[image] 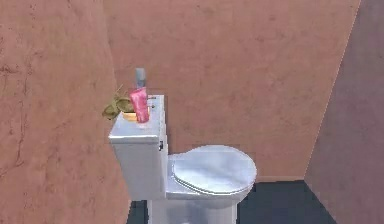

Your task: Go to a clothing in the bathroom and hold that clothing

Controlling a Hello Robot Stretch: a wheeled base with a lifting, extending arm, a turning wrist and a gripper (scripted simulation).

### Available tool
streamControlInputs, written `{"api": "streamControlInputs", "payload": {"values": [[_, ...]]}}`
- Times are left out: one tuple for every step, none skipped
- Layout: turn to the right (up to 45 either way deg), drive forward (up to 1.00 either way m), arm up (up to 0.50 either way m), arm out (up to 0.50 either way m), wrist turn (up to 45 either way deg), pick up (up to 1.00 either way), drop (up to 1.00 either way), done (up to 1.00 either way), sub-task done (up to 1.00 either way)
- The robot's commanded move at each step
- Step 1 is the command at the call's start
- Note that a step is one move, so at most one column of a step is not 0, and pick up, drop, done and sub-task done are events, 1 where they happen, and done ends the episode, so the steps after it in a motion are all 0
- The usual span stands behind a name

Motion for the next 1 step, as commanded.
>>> {"api": "streamControlInputs", "payload": {"values": [[45.0, 0.0, 0.0, 0.0, 0.0, 0.0, 0.0, 0.0, 0.0]]}}
